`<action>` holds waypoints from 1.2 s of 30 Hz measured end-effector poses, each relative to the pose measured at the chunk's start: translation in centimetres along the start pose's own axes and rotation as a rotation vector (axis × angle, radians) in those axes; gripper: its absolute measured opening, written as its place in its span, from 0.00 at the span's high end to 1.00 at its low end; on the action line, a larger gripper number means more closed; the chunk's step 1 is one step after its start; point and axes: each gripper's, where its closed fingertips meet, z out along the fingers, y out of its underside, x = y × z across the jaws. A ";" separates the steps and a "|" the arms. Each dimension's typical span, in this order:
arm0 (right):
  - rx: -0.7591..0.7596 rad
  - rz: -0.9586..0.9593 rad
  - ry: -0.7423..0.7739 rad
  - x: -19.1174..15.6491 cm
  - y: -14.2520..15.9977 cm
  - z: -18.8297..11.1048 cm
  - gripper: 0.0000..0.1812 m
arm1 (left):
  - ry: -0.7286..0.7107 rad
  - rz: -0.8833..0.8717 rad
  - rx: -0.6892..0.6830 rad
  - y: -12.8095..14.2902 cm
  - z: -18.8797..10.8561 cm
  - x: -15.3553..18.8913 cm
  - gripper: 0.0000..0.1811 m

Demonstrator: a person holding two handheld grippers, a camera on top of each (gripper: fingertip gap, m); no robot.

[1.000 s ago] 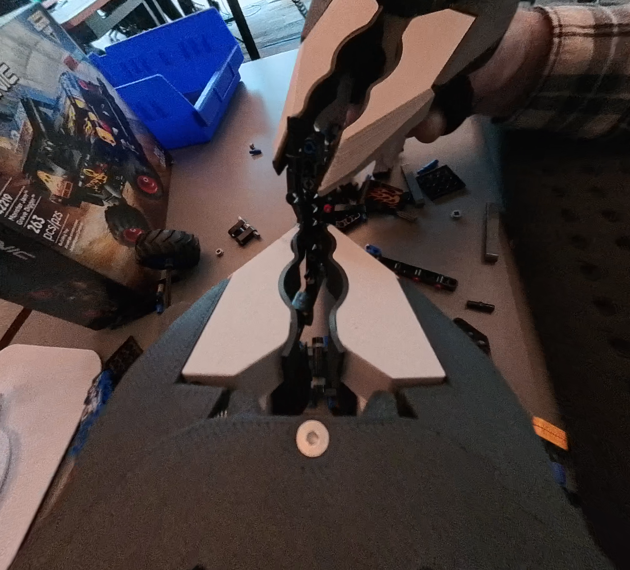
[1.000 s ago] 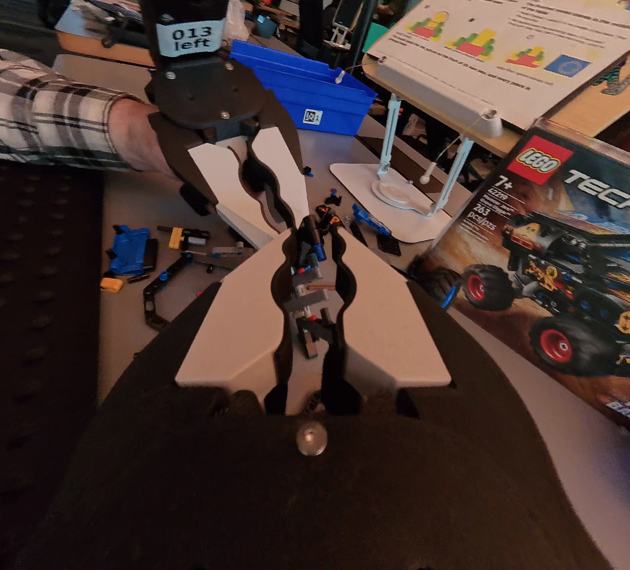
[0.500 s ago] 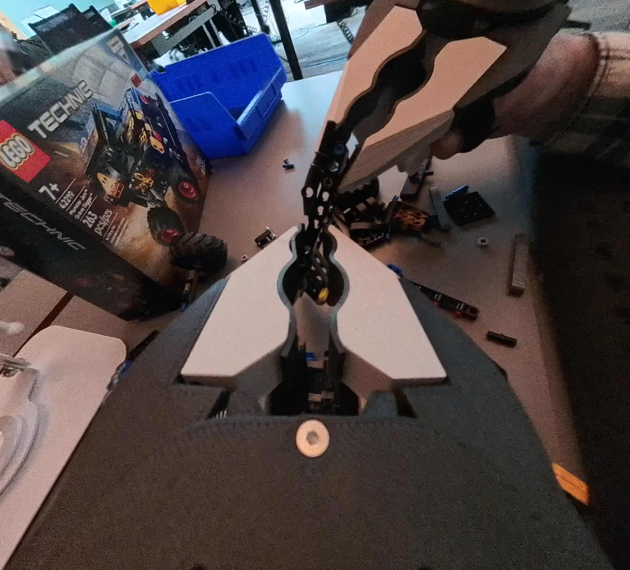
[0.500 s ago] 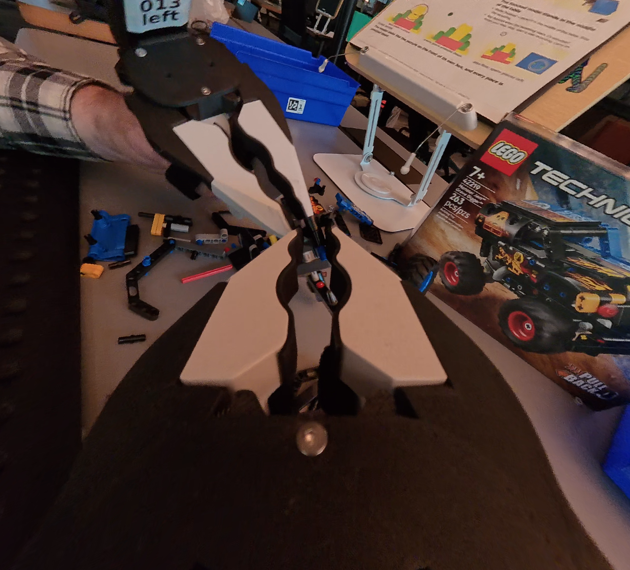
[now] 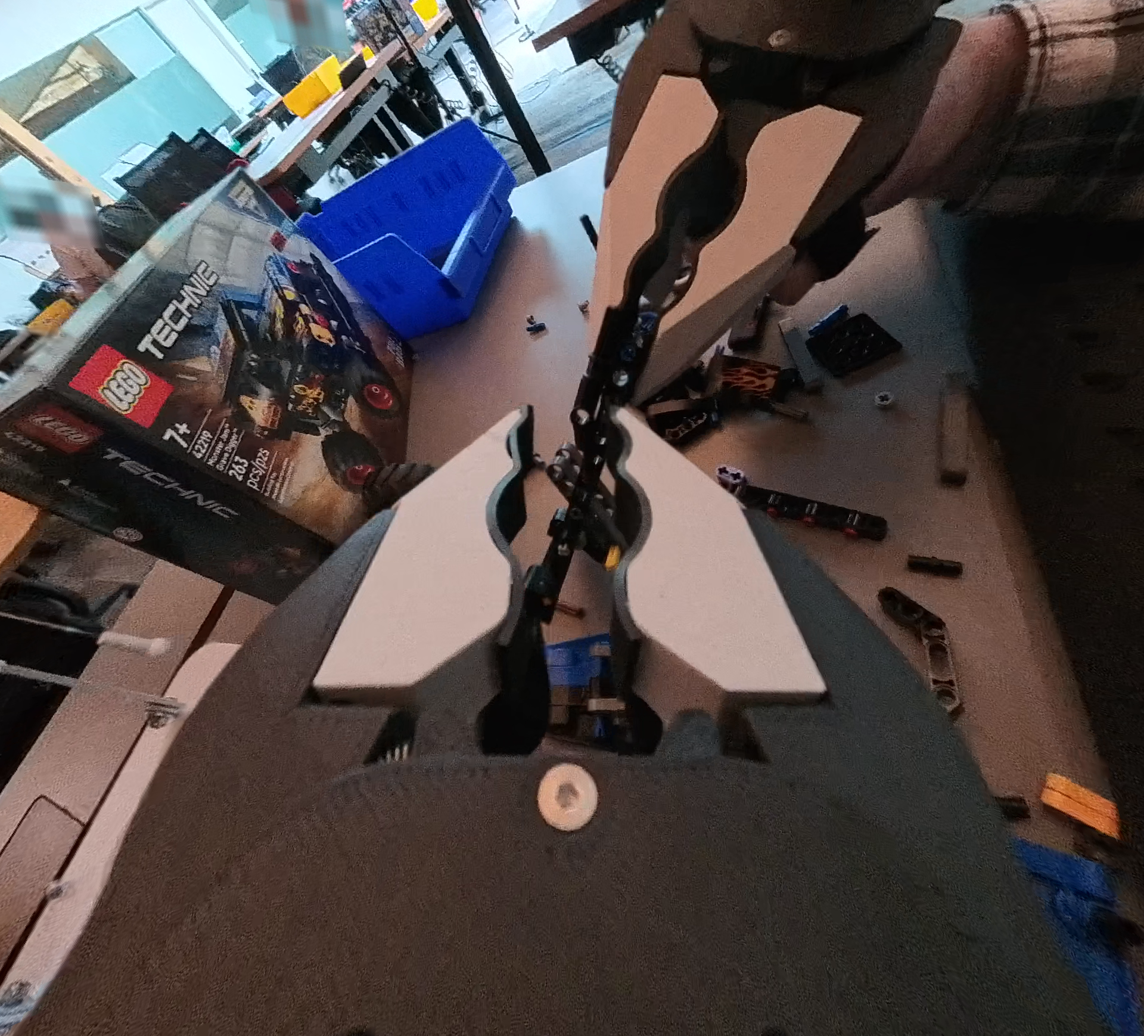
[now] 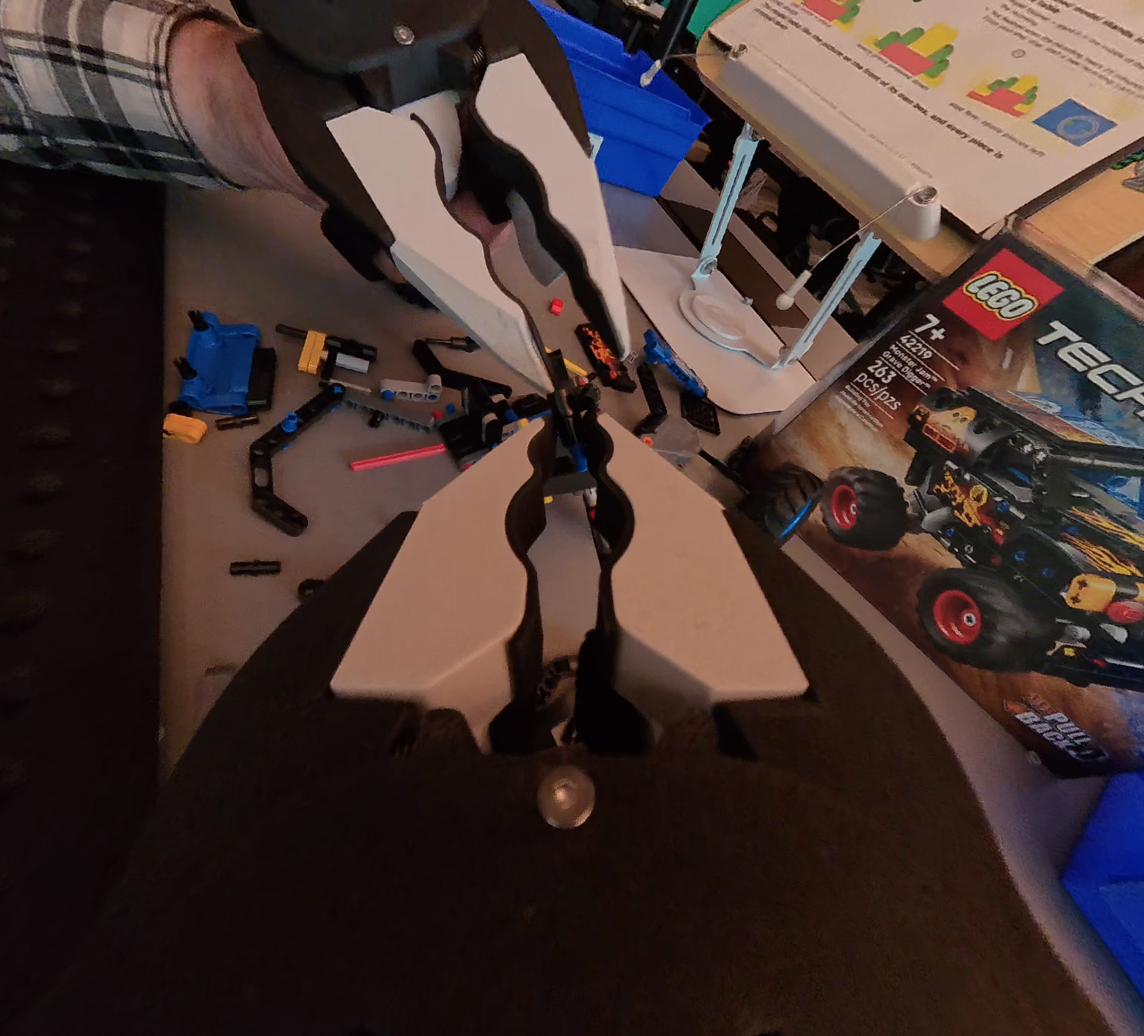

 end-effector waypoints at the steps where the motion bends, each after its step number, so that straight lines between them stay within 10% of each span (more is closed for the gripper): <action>1: -0.006 -0.004 -0.002 0.0 0.1 0.0 0.96 | 0.000 0.012 -0.016 0.3 0.1 0.1 0.89; 28: 0.176 0.093 -0.057 -0.1 -2.9 -1.6 0.96 | 0.111 -0.341 0.245 -4.1 -1.4 -0.1 0.99; 36: -0.011 0.034 -0.024 -0.2 -0.2 0.0 0.97 | 0.023 0.032 0.098 -2.3 -2.0 0.1 1.00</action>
